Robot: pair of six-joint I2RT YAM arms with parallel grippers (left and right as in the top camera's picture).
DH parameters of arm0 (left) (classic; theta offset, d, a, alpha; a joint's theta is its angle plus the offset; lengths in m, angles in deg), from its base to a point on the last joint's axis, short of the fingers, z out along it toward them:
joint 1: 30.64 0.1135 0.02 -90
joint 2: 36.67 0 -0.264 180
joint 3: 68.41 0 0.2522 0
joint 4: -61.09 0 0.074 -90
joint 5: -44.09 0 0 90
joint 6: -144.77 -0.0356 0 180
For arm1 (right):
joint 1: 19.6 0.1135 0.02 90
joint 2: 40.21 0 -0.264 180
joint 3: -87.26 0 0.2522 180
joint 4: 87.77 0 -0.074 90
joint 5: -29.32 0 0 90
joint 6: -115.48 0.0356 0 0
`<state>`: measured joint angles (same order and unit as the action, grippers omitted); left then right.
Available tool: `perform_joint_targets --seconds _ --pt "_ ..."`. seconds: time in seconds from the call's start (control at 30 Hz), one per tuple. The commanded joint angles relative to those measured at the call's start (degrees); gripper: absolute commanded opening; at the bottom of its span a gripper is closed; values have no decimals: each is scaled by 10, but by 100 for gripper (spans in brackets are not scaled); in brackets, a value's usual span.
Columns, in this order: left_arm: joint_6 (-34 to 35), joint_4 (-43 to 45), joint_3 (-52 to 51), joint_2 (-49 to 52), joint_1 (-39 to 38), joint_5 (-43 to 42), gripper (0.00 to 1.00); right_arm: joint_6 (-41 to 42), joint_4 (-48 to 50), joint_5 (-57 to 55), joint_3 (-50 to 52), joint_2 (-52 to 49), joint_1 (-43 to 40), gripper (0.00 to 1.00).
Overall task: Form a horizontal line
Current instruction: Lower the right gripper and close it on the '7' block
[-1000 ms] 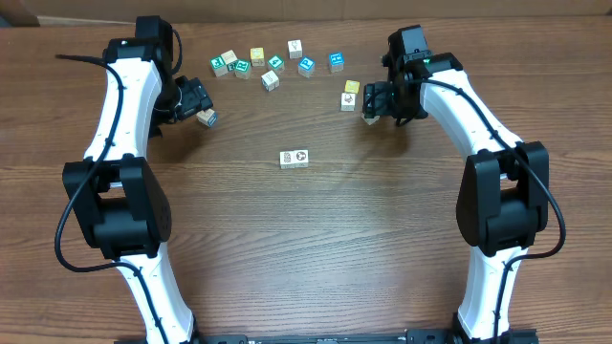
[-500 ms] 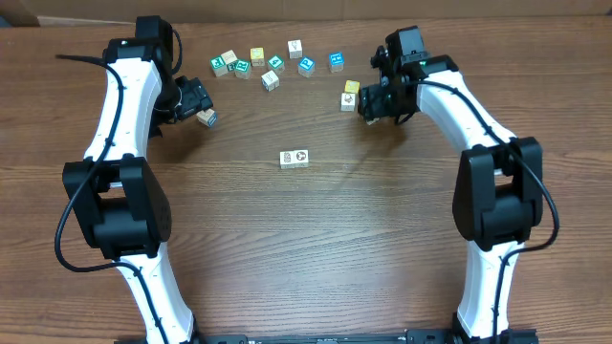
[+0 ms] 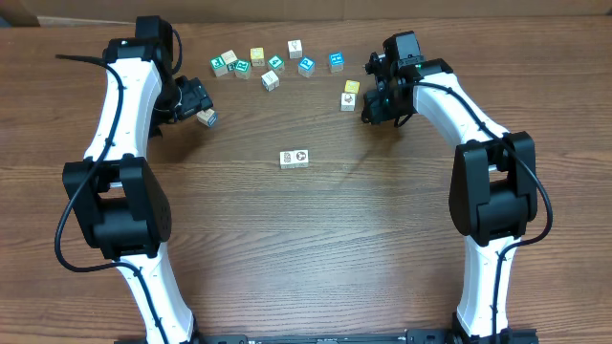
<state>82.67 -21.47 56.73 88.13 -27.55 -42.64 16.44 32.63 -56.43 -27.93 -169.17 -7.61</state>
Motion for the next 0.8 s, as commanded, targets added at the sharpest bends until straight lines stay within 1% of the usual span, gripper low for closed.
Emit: perform_joint_targets --seconds 0.0,0.03,0.1,0.17,0.2,0.23,0.27,0.43,0.47,0.53,0.57,0.7,0.77 --pt "-5 1 9 5 -3 3 100 -4 4 4 2 -4 -1 47" --pt "-5 1 9 5 -3 3 100 -4 4 4 2 -4 -1 47" --pt "-5 1 9 6 -3 3 100 -4 3 4 2 -4 -1 42" --pt "-5 1 9 6 -3 3 100 -4 3 4 2 -4 -1 41" --pt "-5 1 9 5 -3 3 100 -4 3 4 2 -4 -1 43" --pt "-5 1 9 6 -3 3 100 -4 3 4 2 -4 -1 50" --pt "-5 1 9 5 -3 3 100 -5 4 4 2 -4 -1 53" --pt "-5 1 9 5 -3 3 100 -5 12 4 2 -12 -1 53" --pt "-5 1 9 5 -3 3 100 -5 14 4 2 -15 -1 52" --pt "-5 1 9 6 -3 3 100 -5 14 4 2 -18 -1 45" --pt "-5 1 9 5 -3 3 100 -5 14 4 2 -19 -1 44" --pt "-5 1 9 5 -3 3 99 -4 13 4 2 -19 -1 35" --pt "-5 1 9 5 -3 3 100 -4 7 4 1 -16 -1 33"
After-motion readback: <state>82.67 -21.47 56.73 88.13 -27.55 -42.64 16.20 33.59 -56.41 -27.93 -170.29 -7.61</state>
